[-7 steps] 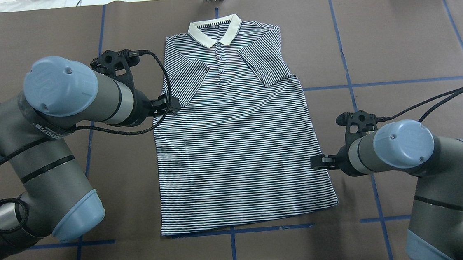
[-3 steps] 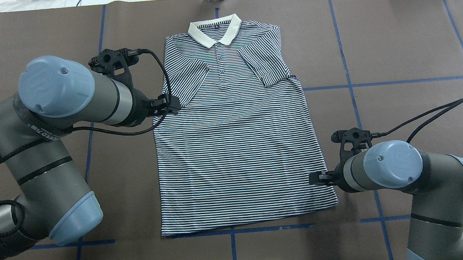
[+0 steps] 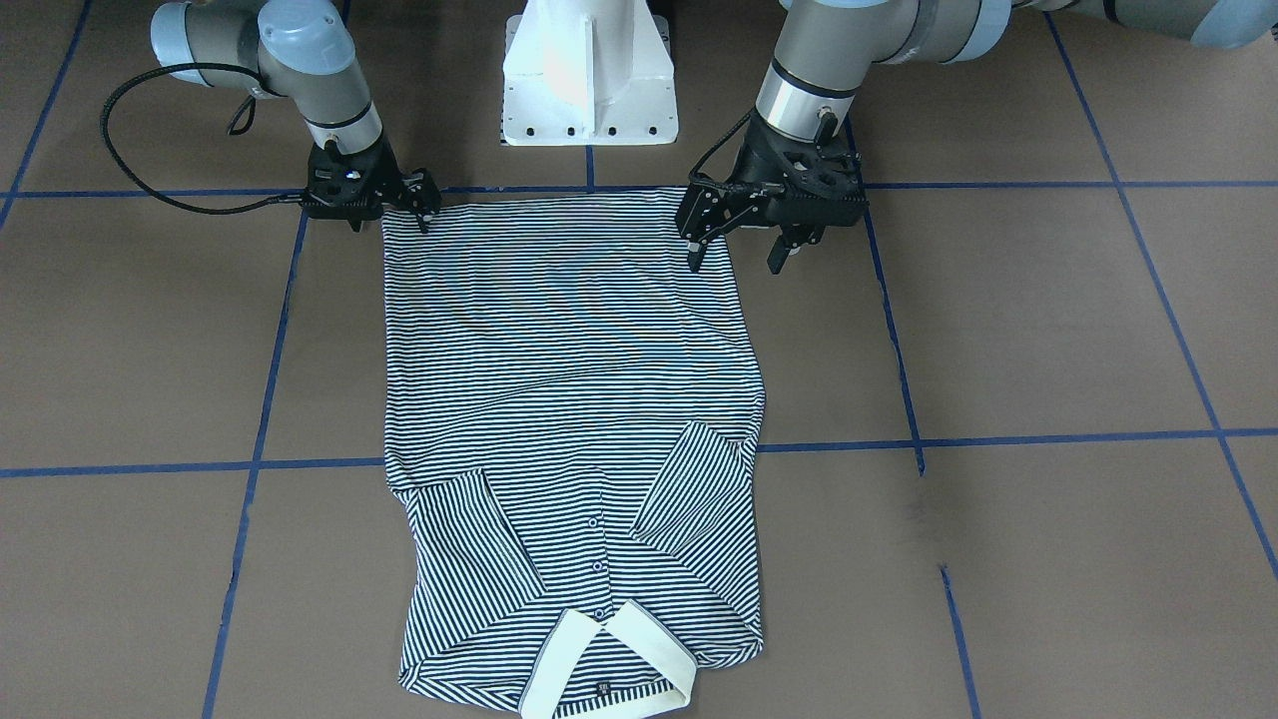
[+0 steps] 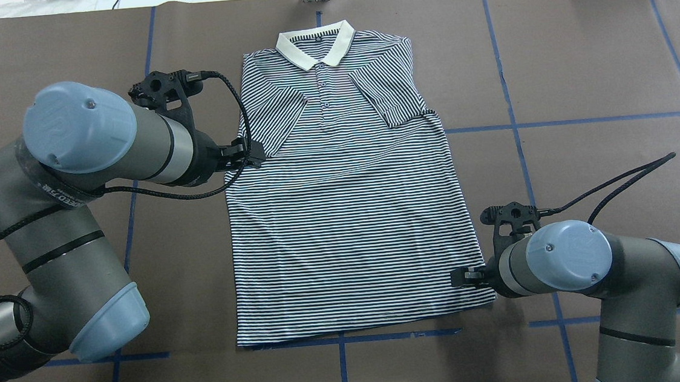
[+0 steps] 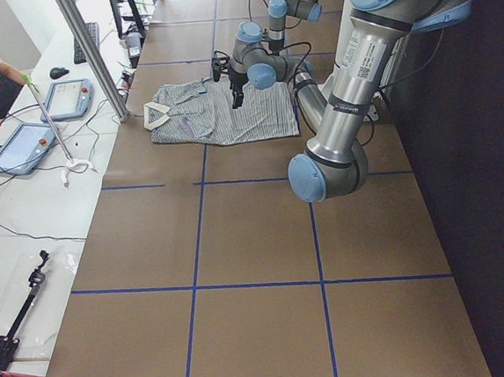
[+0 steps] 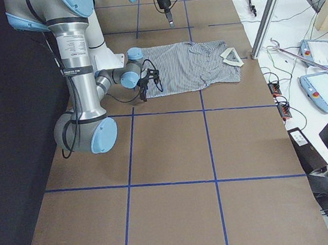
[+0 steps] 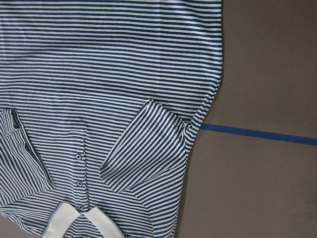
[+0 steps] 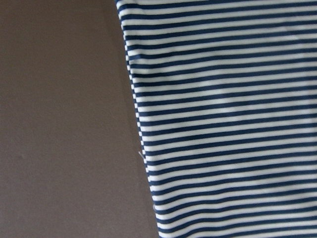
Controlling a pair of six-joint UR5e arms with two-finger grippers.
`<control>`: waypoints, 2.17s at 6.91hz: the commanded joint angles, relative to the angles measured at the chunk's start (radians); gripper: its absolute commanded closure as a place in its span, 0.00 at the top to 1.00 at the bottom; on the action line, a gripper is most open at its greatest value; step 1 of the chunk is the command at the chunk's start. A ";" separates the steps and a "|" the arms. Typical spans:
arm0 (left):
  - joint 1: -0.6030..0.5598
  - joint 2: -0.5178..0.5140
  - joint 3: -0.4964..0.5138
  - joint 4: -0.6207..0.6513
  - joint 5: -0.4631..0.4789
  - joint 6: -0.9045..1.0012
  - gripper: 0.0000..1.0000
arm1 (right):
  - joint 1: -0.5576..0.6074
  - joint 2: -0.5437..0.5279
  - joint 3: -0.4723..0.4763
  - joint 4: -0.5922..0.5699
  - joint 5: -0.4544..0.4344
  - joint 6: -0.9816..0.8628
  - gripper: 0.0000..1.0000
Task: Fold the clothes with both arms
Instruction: 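Move both grippers to the shirt's side edges near the hem, then grasp the hem corners nearest the robot with both grippers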
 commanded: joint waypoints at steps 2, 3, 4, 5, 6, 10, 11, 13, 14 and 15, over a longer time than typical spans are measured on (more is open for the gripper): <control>0.000 -0.004 0.000 0.000 0.000 0.000 1.00 | -0.006 -0.007 0.000 -0.002 0.012 0.005 0.22; 0.000 -0.001 0.000 0.000 0.000 0.000 1.00 | -0.006 -0.007 0.003 -0.014 0.032 0.005 0.00; 0.000 -0.001 0.000 -0.001 0.000 0.000 1.00 | -0.006 -0.007 0.013 -0.031 0.032 0.005 0.00; 0.000 -0.001 0.000 0.000 0.000 0.000 1.00 | -0.006 -0.006 0.038 -0.064 0.032 0.005 0.00; 0.000 0.000 0.000 -0.001 0.000 0.000 1.00 | -0.006 -0.004 0.059 -0.086 0.030 0.005 0.00; 0.157 0.066 -0.002 0.012 0.029 -0.231 1.00 | -0.003 0.006 0.107 -0.085 0.027 0.005 0.00; 0.260 0.085 -0.002 0.032 0.101 -0.342 1.00 | 0.000 0.006 0.121 -0.081 0.021 0.005 0.00; 0.441 0.100 0.000 0.103 0.173 -0.551 1.00 | 0.006 0.008 0.141 -0.081 0.026 0.005 0.00; 0.478 0.102 0.000 0.115 0.185 -0.602 0.99 | 0.008 0.009 0.147 -0.078 0.027 0.005 0.00; 0.494 0.102 0.010 0.117 0.187 -0.621 0.98 | 0.019 0.009 0.147 -0.075 0.030 0.005 0.00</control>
